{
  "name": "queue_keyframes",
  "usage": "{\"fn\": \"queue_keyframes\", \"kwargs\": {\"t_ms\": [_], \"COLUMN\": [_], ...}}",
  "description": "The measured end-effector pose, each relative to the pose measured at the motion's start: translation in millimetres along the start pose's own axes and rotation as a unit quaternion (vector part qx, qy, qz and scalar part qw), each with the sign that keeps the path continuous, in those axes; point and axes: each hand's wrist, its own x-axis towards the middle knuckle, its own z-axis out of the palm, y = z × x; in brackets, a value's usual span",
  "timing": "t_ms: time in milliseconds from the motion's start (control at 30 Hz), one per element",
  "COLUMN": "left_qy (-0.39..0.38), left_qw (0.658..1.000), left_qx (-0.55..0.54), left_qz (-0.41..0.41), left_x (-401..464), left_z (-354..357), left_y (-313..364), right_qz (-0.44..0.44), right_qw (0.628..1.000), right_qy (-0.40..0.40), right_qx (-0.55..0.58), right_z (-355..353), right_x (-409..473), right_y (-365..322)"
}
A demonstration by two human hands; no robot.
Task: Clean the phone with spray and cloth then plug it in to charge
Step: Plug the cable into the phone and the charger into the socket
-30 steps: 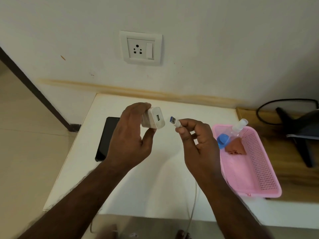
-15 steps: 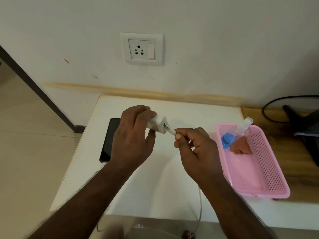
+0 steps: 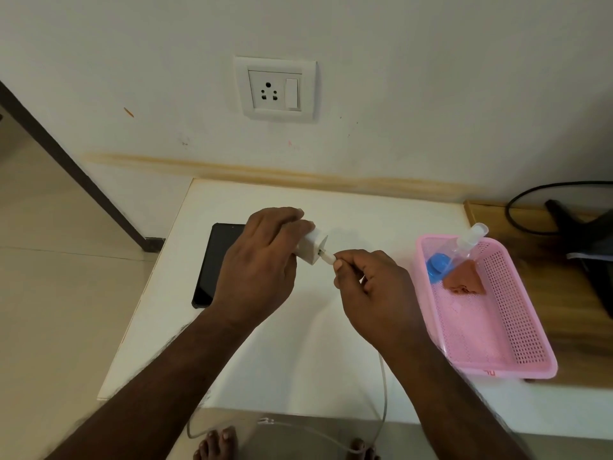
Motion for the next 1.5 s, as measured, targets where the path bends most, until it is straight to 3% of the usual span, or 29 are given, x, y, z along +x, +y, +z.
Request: {"fn": "queue_keyframes", "kwargs": {"t_ms": [433,567,700,867,967,1133,1200,1333,1400,1500], "left_qy": [-0.024,0.01,0.077,0.141,0.167,0.174,0.168,0.159,0.131,0.058], "left_qw": [0.999,0.999,0.996,0.99,0.985,0.983,0.984,0.984,0.988,0.996], "left_qx": [-0.041,-0.03,-0.009,-0.028,-0.032,-0.029,-0.021,-0.041,-0.059,-0.053], "left_qz": [-0.014,-0.019,-0.038,0.003,0.031,0.059,0.06,0.067,0.051,-0.051], "left_x": [-2.3,-3.5,-1.3,-1.5,-1.4,-3.4,-4.6,-6.7,-8.3,-5.0], "left_z": [8.5,10.9,8.8,8.7,5.8,4.1,3.8,5.4,7.8,5.2], "left_y": [5.5,5.4,2.8,7.2,6.0,8.4,6.3,6.3,7.1,-0.9], "right_qz": [0.032,0.043,0.073,0.195,0.258,0.27,0.295,0.344,0.356,0.376], "right_qw": [0.999,0.996,0.976,0.905,0.868,0.813,0.773,0.656,0.631,0.626], "right_qy": [-0.015,-0.019,-0.045,-0.146,-0.165,-0.189,-0.204,-0.238,-0.224,-0.163], "right_qx": [0.037,0.072,0.199,0.348,0.391,0.48,0.524,0.628,0.652,0.664], "right_z": [5.9,3.0,-7.6,-21.2,-20.0,-15.6,-14.5,-14.9,-14.5,-16.6], "right_x": [-0.3,1.9,6.7,11.9,16.3,20.8,20.4,18.3,18.3,20.6], "right_y": [4.0,0.0,-11.1,-18.3,-18.7,-22.6,-21.8,-21.6,-21.7,-19.3]}}
